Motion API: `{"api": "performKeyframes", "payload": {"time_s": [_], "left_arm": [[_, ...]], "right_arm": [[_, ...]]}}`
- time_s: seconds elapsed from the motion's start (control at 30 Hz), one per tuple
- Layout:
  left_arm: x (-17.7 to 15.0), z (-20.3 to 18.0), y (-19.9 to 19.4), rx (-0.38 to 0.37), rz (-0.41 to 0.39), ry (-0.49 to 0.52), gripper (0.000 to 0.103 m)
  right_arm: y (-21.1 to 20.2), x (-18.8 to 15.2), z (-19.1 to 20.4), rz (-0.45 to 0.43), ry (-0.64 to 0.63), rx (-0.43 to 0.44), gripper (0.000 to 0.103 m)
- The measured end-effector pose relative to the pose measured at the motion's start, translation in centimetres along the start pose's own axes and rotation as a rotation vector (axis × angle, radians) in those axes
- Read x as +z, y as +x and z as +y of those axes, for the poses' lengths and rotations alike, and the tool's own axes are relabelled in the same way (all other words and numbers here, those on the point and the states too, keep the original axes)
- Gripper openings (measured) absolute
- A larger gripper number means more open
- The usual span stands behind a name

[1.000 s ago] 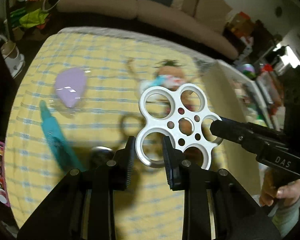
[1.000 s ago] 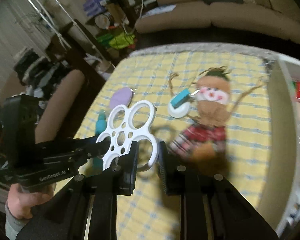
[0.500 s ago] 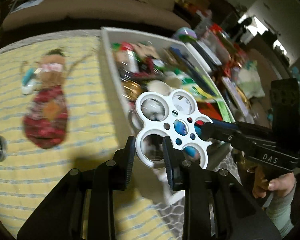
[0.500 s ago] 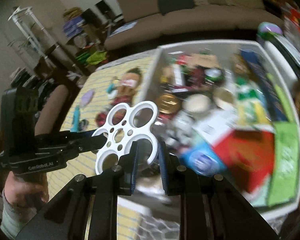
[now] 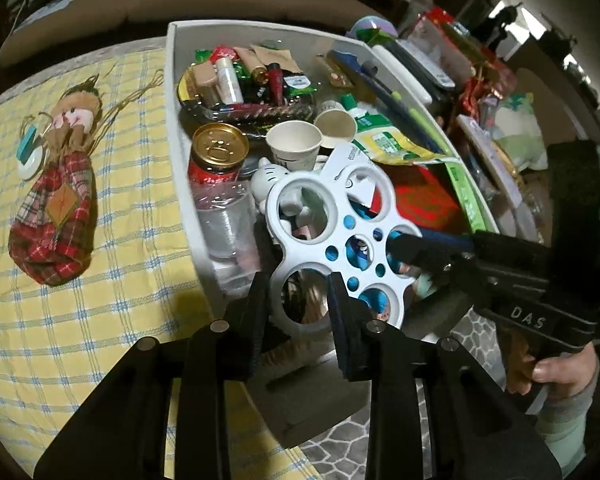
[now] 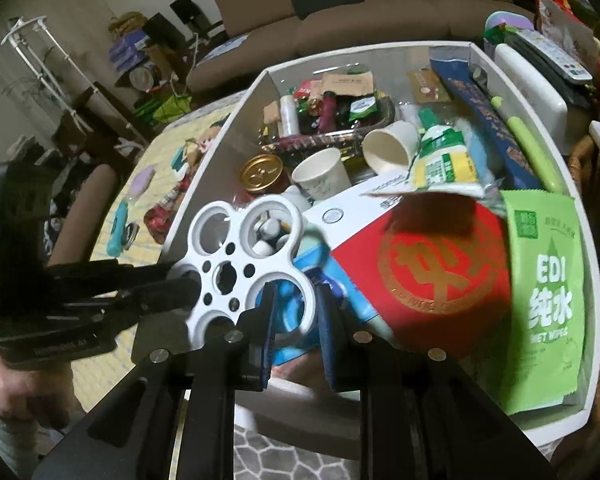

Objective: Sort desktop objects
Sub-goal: 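Carry the white holder into the bin and open the left gripper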

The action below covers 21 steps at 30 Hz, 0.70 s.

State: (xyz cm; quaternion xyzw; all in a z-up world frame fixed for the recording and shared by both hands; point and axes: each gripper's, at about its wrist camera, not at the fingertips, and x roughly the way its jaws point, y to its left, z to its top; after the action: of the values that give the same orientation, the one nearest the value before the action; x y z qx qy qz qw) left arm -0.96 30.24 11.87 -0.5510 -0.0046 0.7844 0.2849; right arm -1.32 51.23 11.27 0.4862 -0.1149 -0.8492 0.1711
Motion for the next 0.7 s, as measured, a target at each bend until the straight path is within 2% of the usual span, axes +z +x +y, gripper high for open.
{"api": "performKeyframes", "payload": {"time_s": [0.17, 0.27, 0.3, 0.33, 0.37, 0.47, 0.5, 0.57, 0.7], "left_arm": [[0.0, -0.9, 1.1, 0.056, 0.02, 0.036, 0.026], [-0.3, -0.6, 0.6, 0.066, 0.016, 0.033, 0.031], [-0.4, -0.6, 0.2, 0.06, 0.011, 0.032, 0.033], [-0.4, -0.7, -0.1, 0.062, 0.006, 0.034, 0.046], [-0.4, -0.9, -0.4, 0.068, 0.002, 0.04, 0.053], [-0.2, -1.6, -1.4, 0.094, -0.015, 0.063, 0.065], [-0.2, -1.9, -1.6, 0.105, -0.021, 0.075, 0.067], [-0.2, -2.1, -1.9, 0.11, -0.026, 0.08, 0.068], [-0.5, -1.8, -2.3, 0.093, -0.035, 0.062, 0.068]], "right_arm": [[0.5, -0.2, -1.1, 0.014, 0.016, -0.01, 0.02], [1.7, -0.4, -0.7, 0.036, 0.004, -0.02, 0.021], [1.9, -0.3, -0.4, 0.037, -0.005, -0.03, 0.021], [2.1, -0.2, -0.1, 0.032, -0.015, -0.037, 0.022], [2.3, -0.1, 0.2, 0.03, -0.02, -0.027, 0.023], [2.7, 0.0, 0.8, 0.032, -0.032, -0.025, 0.026], [2.7, 0.0, 1.0, 0.031, -0.038, -0.036, 0.028], [2.3, 0.0, 1.0, 0.023, -0.034, -0.043, 0.037], [-0.6, 0.1, 0.1, -0.032, -0.007, -0.007, 0.038]]}}
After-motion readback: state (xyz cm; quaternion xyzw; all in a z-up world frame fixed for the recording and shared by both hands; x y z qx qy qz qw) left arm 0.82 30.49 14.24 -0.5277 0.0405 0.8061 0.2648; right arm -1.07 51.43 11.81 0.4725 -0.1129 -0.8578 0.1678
